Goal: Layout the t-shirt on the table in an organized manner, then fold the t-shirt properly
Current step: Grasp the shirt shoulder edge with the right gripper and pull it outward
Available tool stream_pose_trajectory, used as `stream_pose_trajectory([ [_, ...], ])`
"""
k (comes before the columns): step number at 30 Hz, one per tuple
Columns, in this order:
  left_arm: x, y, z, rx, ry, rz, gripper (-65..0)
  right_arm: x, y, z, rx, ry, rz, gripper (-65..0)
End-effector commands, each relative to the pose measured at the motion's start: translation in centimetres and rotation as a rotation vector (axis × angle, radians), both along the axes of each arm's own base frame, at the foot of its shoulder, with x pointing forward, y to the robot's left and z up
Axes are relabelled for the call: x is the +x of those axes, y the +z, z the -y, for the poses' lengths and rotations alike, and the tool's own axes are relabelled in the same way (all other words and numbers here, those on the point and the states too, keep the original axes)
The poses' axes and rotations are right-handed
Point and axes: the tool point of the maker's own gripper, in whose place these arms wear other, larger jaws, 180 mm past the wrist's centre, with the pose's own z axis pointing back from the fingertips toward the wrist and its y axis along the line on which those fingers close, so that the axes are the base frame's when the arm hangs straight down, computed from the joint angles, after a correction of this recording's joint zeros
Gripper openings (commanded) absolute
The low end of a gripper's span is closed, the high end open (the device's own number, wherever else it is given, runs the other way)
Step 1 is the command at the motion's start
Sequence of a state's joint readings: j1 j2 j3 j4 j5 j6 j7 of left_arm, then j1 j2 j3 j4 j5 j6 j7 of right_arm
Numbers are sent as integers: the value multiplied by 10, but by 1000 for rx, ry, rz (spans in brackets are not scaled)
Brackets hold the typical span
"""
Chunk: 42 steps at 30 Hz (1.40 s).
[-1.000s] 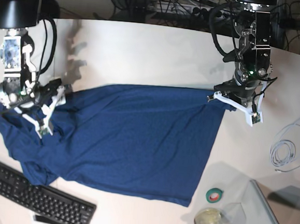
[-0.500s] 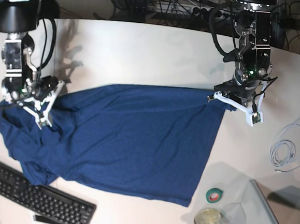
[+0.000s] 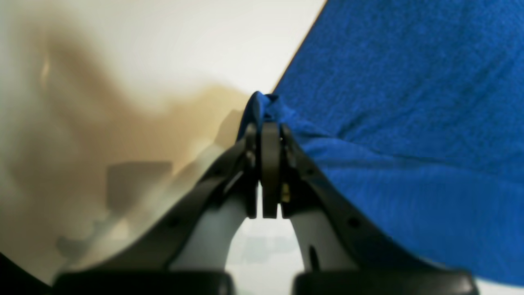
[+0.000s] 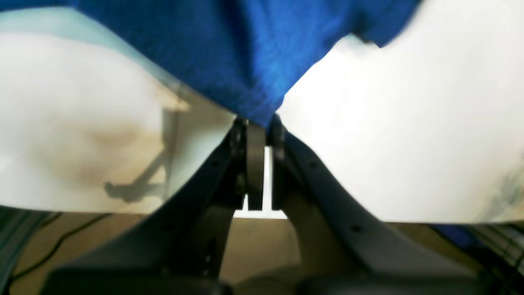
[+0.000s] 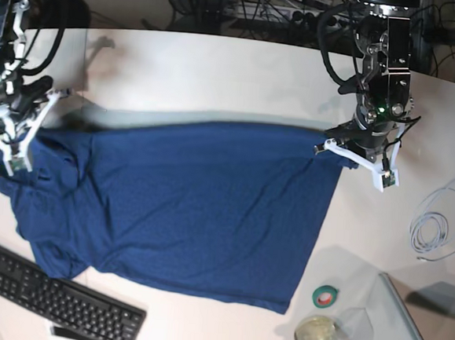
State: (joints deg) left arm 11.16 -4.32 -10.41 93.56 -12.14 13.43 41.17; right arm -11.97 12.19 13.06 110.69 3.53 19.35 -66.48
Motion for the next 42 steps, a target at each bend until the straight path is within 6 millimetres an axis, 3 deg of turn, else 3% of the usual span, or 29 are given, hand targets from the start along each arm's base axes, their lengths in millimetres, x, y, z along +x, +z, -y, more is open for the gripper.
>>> stream_pose_trajectory([
  [1, 11, 16, -3, 18, -6, 56, -650, 4, 13, 8, -26, -9, 28, -648],
  [6, 19, 34, -2, 31, -15, 108, -650, -10, 19, 24, -54, -67, 0, -648],
  [9, 20, 36, -3, 34, -15, 112, -650, -21, 9, 17, -40, -46, -38, -648],
  [16, 19, 33, -1, 32, -18, 104, -650, -15, -34, -79, 57, 319, -147, -648],
  [20, 19, 33, -1, 31, -16, 104, -650, -23, -56, -106, 79, 412, -222, -617],
  [23, 19, 33, -3, 35, -14, 105, -650, -20, -55, -94, 73, 368, -213, -488],
  [27, 18, 33, -4, 36, -14, 103, -650, -8, -44, -44, 64, 197, -135, -323],
  [31, 18, 32, -4, 36, -14, 102, -650, -1, -73, 1, 123, -16, -85, -317],
  [34, 15, 31, -4, 36, -15, 95, -650, 4, -104, 23, 164, -116, -85, -317],
  [38, 14, 30, -3, 35, -14, 92, -650, 15, -127, 29, 210, -154, -67, -317],
  [42, 13, 29, -4, 36, -15, 91, -650, 19, -132, 37, 213, -170, -67, -317],
])
